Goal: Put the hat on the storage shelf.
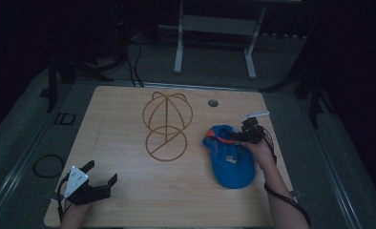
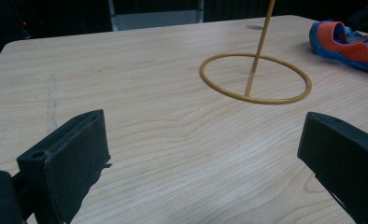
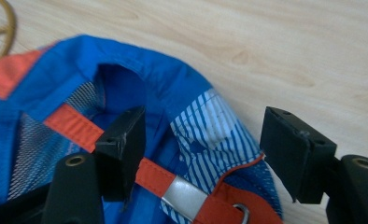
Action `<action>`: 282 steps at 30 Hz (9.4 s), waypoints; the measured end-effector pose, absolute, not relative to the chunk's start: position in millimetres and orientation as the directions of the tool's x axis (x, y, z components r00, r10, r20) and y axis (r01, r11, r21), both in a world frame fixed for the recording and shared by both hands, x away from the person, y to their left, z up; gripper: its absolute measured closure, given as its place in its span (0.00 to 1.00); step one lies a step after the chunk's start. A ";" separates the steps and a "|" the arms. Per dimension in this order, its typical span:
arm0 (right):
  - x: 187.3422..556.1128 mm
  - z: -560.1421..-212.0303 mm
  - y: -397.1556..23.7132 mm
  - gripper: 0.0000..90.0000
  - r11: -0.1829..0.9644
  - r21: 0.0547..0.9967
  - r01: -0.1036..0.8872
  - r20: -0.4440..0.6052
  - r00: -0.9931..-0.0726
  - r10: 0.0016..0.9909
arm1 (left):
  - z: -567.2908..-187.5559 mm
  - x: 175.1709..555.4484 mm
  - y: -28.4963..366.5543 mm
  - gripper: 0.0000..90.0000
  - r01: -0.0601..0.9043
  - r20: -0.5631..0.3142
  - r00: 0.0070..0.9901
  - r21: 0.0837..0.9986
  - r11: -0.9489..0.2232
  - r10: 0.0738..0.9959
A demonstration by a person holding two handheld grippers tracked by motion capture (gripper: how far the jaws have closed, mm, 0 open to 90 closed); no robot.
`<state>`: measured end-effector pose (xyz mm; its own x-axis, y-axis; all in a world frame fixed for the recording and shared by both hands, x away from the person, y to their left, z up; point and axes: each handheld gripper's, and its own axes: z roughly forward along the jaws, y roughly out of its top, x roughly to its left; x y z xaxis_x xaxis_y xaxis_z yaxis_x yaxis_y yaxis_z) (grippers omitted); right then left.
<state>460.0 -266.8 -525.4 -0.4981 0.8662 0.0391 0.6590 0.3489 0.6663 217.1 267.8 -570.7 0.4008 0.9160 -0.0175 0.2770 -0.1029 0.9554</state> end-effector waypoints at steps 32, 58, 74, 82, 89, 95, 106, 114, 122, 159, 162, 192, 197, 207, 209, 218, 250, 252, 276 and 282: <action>450.7 -547.7 -246.1 0.97 0.487 0.605 0.630 -0.086 -0.556 0.827 | -571.2 218.0 267.9 0.03 0.291 -0.030 0.395 0.952 -0.095 0.918; 383.4 -444.1 -258.8 0.98 0.357 0.836 0.417 -0.060 -0.577 0.814 | -558.9 222.5 257.5 0.03 0.336 -0.059 0.412 0.938 -0.091 0.909; 347.9 -377.0 -266.7 0.98 0.314 0.917 0.246 -0.126 -0.569 0.813 | -515.6 222.0 227.0 0.03 0.323 -0.072 0.509 0.940 -0.112 0.858; 329.0 -359.1 -259.1 0.98 0.320 0.927 0.193 -0.150 -0.592 0.792 | -474.1 227.9 203.1 0.03 0.275 -0.102 0.597 0.958 -0.084 0.796; 318.6 -350.5 -251.2 0.98 0.334 0.930 0.151 -0.185 -0.595 0.783 | -430.8 236.9 175.2 0.03 0.212 -0.046 0.657 0.969 -0.125 0.752; 317.6 -348.8 -248.2 0.98 0.331 0.931 0.153 -0.175 -0.609 0.774 | -396.5 249.2 147.0 0.05 0.164 0.010 0.699 0.971 -0.174 0.715; 311.9 -345.9 -242.3 0.98 0.336 0.933 0.129 -0.186 -0.628 0.756 | -348.9 272.2 81.3 0.07 0.096 0.073 0.770 0.969 -0.227 0.634; 309.9 -345.5 -241.5 0.98 0.341 0.931 0.127 -0.190 -0.628 0.754 | -333.6 296.2 36.1 0.17 0.082 0.110 0.805 0.952 -0.294 0.583; 306.9 -342.5 -239.4 0.98 0.340 0.934 0.114 -0.195 -0.636 0.747 | -331.9 318.2 -12.1 0.23 0.124 0.111 0.812 0.926 -0.355 0.573; 288.4 -350.5 -252.4 0.83 0.296 0.947 0.127 -0.146 -0.649 0.747 | -330.1 327.7 -53.5 0.99 0.034 0.381 0.743 0.799 -0.600 0.550; 278.2 -349.6 -256.9 0.75 0.277 0.954 0.114 -0.132 -0.669 0.731 | -330.1 325.5 -51.7 0.99 0.004 0.413 0.723 0.799 -0.601 0.554; 250.5 -344.3 -264.1 0.64 0.195 0.980 0.040 -0.078 -0.822 0.564 | -337.2 338.4 43.8 0.99 -0.281 0.299 0.920 0.954 -0.106 0.253; 249.3 -352.9 -244.8 0.60 0.241 0.970 0.032 -0.100 -0.851 0.515 | -344.6 339.2 48.5 0.99 -0.305 0.304 0.939 0.952 -0.020 0.164; 253.5 -363.9 -226.4 0.62 0.283 0.958 0.039 -0.114 -0.855 0.506 | -351.4 338.0 41.4 0.99 -0.291 0.288 0.950 0.957 0.008 0.118; 255.4 -365.0 -224.1 0.68 0.284 0.958 0.037 -0.115 -0.859 0.499 | -350.8 337.2 39.4 0.99 -0.292 0.289 0.951 0.956 0.010 0.107; 255.1 -363.5 -227.0 1.00 0.273 0.961 0.033 -0.125 -0.831 0.542 | -355.2 337.5 37.4 0.99 -0.278 0.278 0.956 0.961 -0.017 0.094; 256.6 -338.7 -254.5 1.00 0.190 0.981 0.025 -0.099 -0.783 0.614 | -359.0 324.4 60.7 0.44 -0.216 0.310 0.913 0.918 -0.333 0.263; 256.9 -337.8 -255.5 1.00 0.186 0.982 0.026 -0.097 -0.781 0.618 | -358.7 323.8 67.7 0.38 -0.188 0.295 0.906 0.923 -0.336 0.304; 285.5 -305.1 -227.2 1.00 0.159 0.987 0.002 -0.102 -0.760 0.642 | -400.1 295.8 167.5 0.03 -0.004 0.201 0.811 0.941 -0.338 0.549; 303.8 -290.7 -203.4 1.00 0.154 0.988 0.001 -0.100 -0.758 0.644 | -433.1 288.0 191.2 0.03 0.047 0.177 0.776 0.941 -0.335 0.605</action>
<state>303.8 -203.4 -290.7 -0.7585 0.6440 -0.0998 0.0009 0.1541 0.9881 288.0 191.2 -433.1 0.7762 0.6051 0.1770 0.0468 -0.3353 0.9409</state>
